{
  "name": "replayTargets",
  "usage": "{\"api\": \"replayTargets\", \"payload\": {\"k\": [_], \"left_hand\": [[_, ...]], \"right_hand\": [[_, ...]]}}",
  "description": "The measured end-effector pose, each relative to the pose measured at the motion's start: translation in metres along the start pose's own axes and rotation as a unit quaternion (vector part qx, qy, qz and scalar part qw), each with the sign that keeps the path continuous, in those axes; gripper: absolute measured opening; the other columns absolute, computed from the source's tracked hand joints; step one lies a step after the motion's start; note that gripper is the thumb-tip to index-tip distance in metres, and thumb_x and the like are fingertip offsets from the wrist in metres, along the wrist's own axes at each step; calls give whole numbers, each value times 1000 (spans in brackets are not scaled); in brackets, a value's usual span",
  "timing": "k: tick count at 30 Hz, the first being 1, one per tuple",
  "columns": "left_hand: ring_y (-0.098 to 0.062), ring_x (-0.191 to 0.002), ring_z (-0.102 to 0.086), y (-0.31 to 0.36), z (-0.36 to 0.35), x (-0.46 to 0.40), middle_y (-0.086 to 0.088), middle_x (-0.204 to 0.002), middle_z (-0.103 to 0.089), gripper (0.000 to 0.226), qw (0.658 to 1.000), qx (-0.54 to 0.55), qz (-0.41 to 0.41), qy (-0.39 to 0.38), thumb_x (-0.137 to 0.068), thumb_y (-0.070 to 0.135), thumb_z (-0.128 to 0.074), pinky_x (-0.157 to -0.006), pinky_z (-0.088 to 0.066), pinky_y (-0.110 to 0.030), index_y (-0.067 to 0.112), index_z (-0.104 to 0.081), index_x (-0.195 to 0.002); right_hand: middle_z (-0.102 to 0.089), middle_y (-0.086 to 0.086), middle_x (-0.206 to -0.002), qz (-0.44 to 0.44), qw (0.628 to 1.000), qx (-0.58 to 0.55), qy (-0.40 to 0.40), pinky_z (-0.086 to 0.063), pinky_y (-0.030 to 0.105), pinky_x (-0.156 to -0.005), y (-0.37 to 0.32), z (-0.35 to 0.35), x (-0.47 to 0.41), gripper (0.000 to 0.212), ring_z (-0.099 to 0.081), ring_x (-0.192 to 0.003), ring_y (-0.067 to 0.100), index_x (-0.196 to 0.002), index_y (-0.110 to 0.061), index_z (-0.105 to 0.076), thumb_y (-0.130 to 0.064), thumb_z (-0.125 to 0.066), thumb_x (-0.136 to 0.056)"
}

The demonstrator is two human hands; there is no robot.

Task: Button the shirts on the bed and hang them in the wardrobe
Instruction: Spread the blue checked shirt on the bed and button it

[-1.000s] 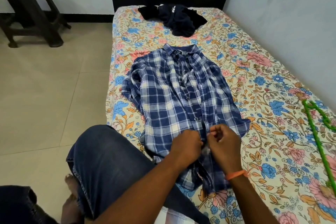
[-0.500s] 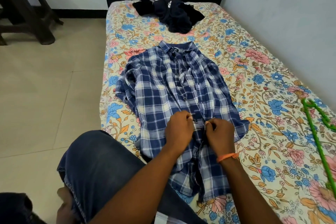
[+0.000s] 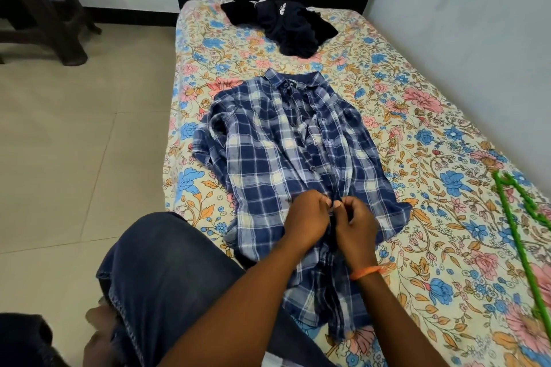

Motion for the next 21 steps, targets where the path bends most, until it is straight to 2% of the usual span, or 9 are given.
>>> {"api": "replayTargets", "payload": {"k": [1, 3, 6, 12, 14, 17, 21], "left_hand": [[-29, -56, -50, 2, -1, 3, -14, -60, -55, 39, 1000, 2, -7, -6, -96, 11, -48, -55, -41, -41, 9, -51, -57], [-25, -49, -33, 5, -1, 8, -10, -50, -37, 46, 1000, 0, -9, -13, -91, 3, -47, -51, -29, -39, 14, -33, -49], [-20, -53, -29, 6, 4, 11, -5, -54, -32, 44, 1000, 8, -3, -5, -90, 1, -45, -53, -24, -35, 17, -26, -53], [-15, -54, -38, -3, 6, 10, 0, -61, -42, 41, 1000, 21, 19, 10, -94, 10, -46, -51, -28, -30, 21, -33, -56], [-19, -54, -40, -1, 6, 13, -9, -62, -48, 38, 1000, 20, 22, 5, -92, 7, -46, -52, -33, -37, 16, -37, -56], [-24, -63, -48, 2, 8, 16, -25, -79, -62, 27, 999, 30, 27, 0, -93, 7, -45, -61, -46, -48, 10, -51, -67], [-26, -68, -55, 1, 11, 14, -22, -83, -66, 23, 999, 34, 32, 10, -93, 9, -46, -65, -49, -47, 7, -58, -73]], "right_hand": [[-61, 7, -83, 13, 1000, 4, 10, -40, 32, -63, -3, -1, 3, 14, -55, -73, 22, -88, -9, -61, -16, -55, -98], [-58, 9, -83, 29, 999, 20, 23, -37, 35, -64, -8, -4, 6, 15, -53, -74, 25, -85, -7, -57, -13, -53, -99], [-53, 7, -80, 42, 998, 46, 15, -33, 34, -63, -9, -8, 5, 19, -49, -73, 26, -80, -9, -52, -11, -51, -99], [-59, 7, -80, 23, 1000, -11, 11, -38, 28, -60, -11, -2, 10, 16, -55, -72, 25, -83, -9, -59, -12, -55, -97], [-63, 7, -81, 7, 1000, -29, 9, -46, 33, -65, -8, -2, 8, 13, -60, -76, 25, -85, -9, -62, -14, -58, -96], [-69, 3, -85, -24, 999, -46, 6, -54, 41, -76, 0, -2, 7, 9, -65, -81, 20, -91, -12, -68, -17, -62, -94], [-73, 2, -88, -54, 994, -98, 1, -57, 41, -81, 7, -1, 10, 9, -68, -86, 18, -93, -12, -73, -17, -66, -93]]}}
Point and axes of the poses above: each hand's wrist, its own x-axis away from the middle knuckle, its own z-axis out of the back of the hand, y = z × x, the point moved 10 cm from there along -x, towards the middle knuckle
